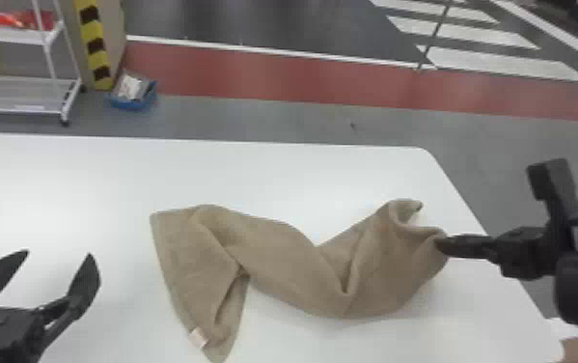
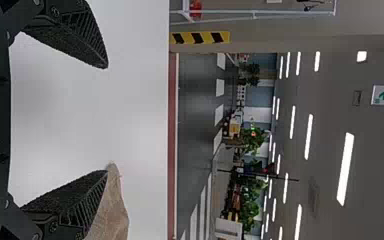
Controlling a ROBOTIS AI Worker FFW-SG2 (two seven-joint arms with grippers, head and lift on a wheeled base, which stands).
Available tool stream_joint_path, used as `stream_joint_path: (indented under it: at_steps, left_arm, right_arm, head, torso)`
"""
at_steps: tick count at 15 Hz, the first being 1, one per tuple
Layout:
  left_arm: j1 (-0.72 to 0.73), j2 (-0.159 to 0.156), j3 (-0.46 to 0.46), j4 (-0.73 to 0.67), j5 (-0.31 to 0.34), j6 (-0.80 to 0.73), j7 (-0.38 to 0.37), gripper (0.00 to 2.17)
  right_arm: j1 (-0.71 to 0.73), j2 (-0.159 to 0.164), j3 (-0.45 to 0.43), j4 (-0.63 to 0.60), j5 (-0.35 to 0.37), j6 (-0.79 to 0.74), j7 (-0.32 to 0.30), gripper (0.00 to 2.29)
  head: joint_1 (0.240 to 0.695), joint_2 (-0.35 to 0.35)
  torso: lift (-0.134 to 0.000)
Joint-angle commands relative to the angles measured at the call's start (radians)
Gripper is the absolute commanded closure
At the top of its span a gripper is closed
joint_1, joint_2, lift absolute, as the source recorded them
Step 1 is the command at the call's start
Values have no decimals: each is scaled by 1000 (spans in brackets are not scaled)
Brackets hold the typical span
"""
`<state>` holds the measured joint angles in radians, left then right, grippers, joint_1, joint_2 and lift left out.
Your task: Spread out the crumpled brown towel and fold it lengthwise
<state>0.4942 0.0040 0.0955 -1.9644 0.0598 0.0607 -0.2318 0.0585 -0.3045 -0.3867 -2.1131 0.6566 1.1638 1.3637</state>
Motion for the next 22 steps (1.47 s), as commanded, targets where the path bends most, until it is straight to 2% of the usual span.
stream_joint_path:
  at_steps: [1, 2, 4, 5, 7, 10, 12, 13, 14, 16, 18, 19, 20, 22]
  left_arm:
    - [4, 1, 1, -2, 0, 0, -3, 140]
    - [9, 1, 6, -4, 0, -3, -3, 140]
    - [10, 1, 10, -4, 2, -6, -3, 140]
    - [9, 1, 7, -2, 2, -6, -3, 140]
    - [6, -1, 3, -1, 0, -3, -4, 140]
    - [3, -1, 3, -2, -3, 0, -4, 140]
    - [0, -1, 0, -4, -3, 0, -4, 140]
    - [0, -1, -3, -5, -3, 0, -4, 140]
    - [0, 1, -8, -5, -2, 0, -6, 140]
    - [1, 8, -5, -5, -2, 3, -32, 147]
    - [0, 8, -10, -4, -2, 9, -38, 154]
    - [-3, 7, -13, -4, -5, 15, -38, 167]
    - [-3, 7, -13, -5, -6, 15, -38, 167]
    - [-5, 7, -11, -1, -6, 18, -38, 167]
  right_arm:
    - [-32, -7, 37, 73, 118, -118, 3, 1700]
    - [-31, -10, 43, 82, 150, -146, 3, 1632]
    - [-9, -5, 57, 76, 169, -180, 3, 53]
    - [4, -7, 58, 62, 178, -183, 3, -2]
    - [52, -8, 55, 19, 201, -290, 3, 29]
    - [130, 7, -17, -71, 156, -489, 3, 60]
    - [130, 8, -69, -80, 141, -548, 3, 87]
    - [132, 12, -110, -67, 109, -661, 3, 97]
    - [135, 22, -150, -48, 80, -707, 3, 100]
    - [133, 31, -224, 7, 20, -674, 3, 113]
    - [129, 16, -236, 73, 23, -612, 3, 134]
    - [130, 12, -245, 107, 32, -677, 3, 134]
    - [133, 10, -258, 156, 43, -824, 3, 144]
    - [129, -11, -259, 240, 57, -864, -18, 194]
  head:
    - [695, -233]
    - [695, -239]
    - [695, -254]
    - [695, -253]
    - [695, -252]
    - [695, -250]
    - [695, -246]
    - [695, -247]
    - [695, -252]
    - [695, -273]
    - [695, -303]
    - [695, -317]
    - [695, -334]
    - [695, -350]
  torso:
    - [-124]
    - [-124]
    - [-124]
    - [-124]
    - [-124]
    - [-124]
    - [-124]
    - [-124]
    - [-124]
    - [-124]
    - [-124]
    - [-124]
    - [-124]
    - [-124]
